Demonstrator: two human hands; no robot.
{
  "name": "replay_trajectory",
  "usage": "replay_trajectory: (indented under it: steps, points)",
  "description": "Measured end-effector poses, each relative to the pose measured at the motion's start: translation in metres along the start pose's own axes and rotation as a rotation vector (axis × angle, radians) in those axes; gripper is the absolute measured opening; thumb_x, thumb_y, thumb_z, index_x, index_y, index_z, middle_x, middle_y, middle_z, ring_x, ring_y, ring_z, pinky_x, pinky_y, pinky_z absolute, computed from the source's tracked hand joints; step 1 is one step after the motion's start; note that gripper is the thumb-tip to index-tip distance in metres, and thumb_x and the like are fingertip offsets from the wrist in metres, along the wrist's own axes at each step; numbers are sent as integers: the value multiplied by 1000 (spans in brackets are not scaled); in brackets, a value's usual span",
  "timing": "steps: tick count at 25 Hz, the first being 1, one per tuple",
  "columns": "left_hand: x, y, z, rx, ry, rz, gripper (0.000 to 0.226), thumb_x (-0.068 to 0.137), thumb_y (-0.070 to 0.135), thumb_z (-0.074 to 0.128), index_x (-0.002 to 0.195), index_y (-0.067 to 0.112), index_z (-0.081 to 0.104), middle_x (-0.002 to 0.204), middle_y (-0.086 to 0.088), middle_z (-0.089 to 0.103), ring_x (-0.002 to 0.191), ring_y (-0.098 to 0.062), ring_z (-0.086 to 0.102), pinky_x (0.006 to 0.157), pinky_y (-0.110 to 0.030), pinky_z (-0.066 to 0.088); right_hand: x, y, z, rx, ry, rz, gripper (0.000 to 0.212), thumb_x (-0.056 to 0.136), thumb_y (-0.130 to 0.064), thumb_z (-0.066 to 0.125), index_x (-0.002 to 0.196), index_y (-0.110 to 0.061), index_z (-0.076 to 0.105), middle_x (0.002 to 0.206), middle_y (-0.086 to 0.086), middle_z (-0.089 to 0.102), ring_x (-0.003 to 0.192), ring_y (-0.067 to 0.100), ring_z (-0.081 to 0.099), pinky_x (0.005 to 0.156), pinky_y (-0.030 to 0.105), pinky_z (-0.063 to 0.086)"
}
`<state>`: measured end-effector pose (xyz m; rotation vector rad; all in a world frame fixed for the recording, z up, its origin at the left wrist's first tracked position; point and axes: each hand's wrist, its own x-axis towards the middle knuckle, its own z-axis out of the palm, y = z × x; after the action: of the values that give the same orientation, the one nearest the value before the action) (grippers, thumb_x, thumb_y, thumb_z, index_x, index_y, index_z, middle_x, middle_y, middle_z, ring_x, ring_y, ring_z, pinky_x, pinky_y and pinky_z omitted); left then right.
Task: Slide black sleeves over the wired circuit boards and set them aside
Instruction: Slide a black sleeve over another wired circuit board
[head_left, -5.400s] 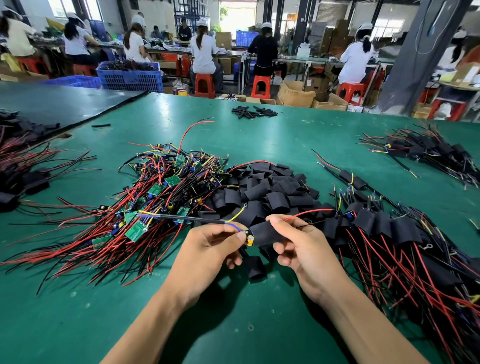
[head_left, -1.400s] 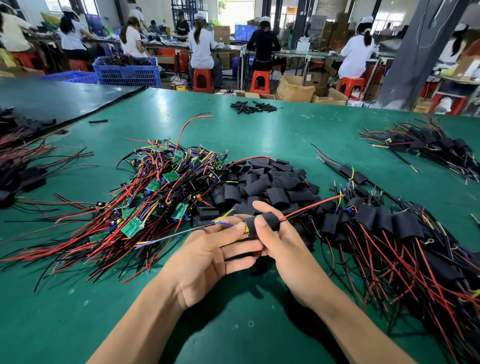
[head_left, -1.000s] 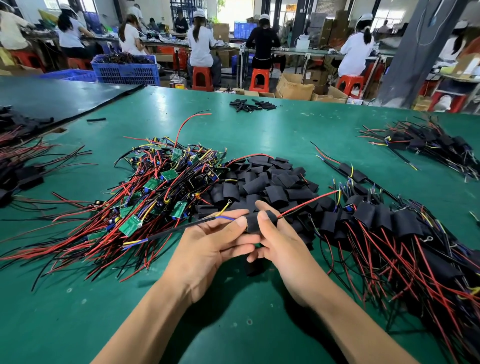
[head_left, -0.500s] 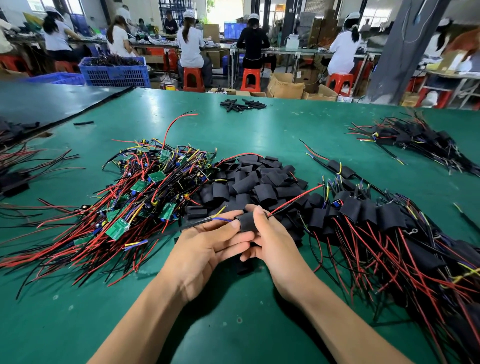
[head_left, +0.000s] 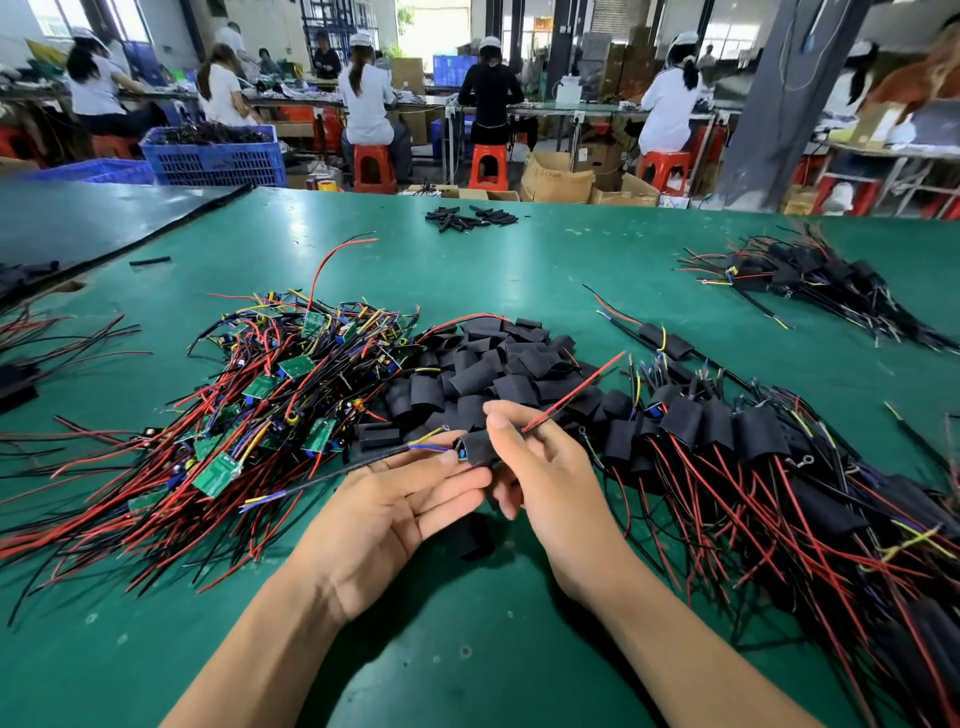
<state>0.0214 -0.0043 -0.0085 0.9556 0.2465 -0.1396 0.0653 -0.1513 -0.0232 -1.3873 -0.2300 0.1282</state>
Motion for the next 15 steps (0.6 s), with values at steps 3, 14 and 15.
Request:
replay_trajectory:
  steps: [3,14,15]
  points:
    - [0,-1,1,32,7,-8,32,60,18,80,90,8,81,101,-21,75,84,-24,76,64,-28,60,1,-6,2,71,-23,63,15,84,-47,66,78,-34,69,57,-8,38,43,8,30,40,19,23]
    - [-5,-10,11,132,-77,130,21,71,24,77,89,13,80,97,-23,74,70,-27,73,59,-29,59,-3,-13,11,-35,-6,233,47,104,-47,40,70,-42,71,54,-14,63,42,0,53,35,13,33]
    - [-6,-10,11,133,-66,150,20,71,22,77,87,11,79,94,-24,74,68,-29,73,58,-30,59,-4,-12,11,-37,-5,238,45,104,-48,41,73,-36,70,51,-14,59,41,1,50,35,14,33]
